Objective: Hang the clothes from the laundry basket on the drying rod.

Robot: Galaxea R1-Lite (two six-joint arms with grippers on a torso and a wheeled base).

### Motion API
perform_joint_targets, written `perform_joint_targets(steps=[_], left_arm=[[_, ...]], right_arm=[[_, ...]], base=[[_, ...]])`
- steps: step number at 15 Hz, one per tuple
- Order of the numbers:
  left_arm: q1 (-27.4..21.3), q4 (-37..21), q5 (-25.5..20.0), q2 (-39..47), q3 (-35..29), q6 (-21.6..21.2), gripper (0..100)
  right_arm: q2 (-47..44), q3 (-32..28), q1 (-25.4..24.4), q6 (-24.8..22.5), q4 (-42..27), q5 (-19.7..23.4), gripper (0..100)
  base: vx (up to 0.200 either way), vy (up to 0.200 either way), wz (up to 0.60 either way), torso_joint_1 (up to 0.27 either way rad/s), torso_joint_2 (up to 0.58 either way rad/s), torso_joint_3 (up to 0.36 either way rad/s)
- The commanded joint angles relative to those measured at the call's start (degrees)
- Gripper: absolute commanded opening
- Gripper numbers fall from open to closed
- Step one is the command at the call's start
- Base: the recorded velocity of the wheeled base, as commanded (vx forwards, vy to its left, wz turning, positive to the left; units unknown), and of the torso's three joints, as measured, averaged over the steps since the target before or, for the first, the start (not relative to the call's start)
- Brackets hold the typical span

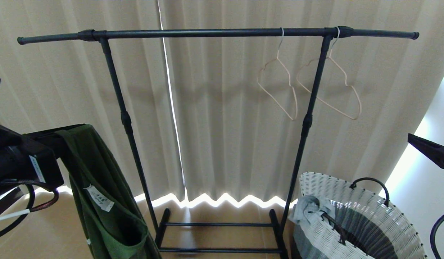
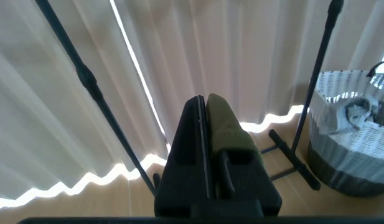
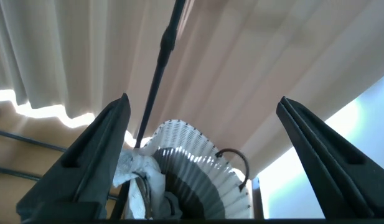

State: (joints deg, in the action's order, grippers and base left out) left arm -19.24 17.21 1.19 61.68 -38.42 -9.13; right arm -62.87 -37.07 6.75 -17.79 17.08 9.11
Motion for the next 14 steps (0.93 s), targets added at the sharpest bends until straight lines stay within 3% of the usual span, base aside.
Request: perform_joint_targets(steps=[1, 4, 8, 14], left_arm=[[0.0, 0.0, 0.0, 0.1, 0.0, 0.0, 0], [0.1, 0.1, 0.1, 0.0, -0.1, -0.2, 0], [0.0, 0.1, 0.1, -0.1, 0.0, -1.4, 0], [0.0, -0.1, 0.1, 0.3, -0.2, -1.8, 0]], right_arm=[[-0.2, -0.1, 0.0, 0.0, 0.3, 0.1, 100], [-0.4, 0.4, -0.1, 0.0, 3.4, 0.5, 100], [-0.2, -0.1, -0.3, 0.1, 2.6, 1.5, 100], [-1.0, -1.1, -0.6, 0.6, -0.2, 1.7, 100]], base=[[0.0, 0.0, 0.0, 0.159, -0.47, -0.3], [0.0, 0.0, 0.0, 0.168, -0.47, -0.3], [0.0, 0.0, 0.0, 0.19, -0.48, -0.297], [0.0, 0.0, 0.0, 0.041, -0.1, -0.06]])
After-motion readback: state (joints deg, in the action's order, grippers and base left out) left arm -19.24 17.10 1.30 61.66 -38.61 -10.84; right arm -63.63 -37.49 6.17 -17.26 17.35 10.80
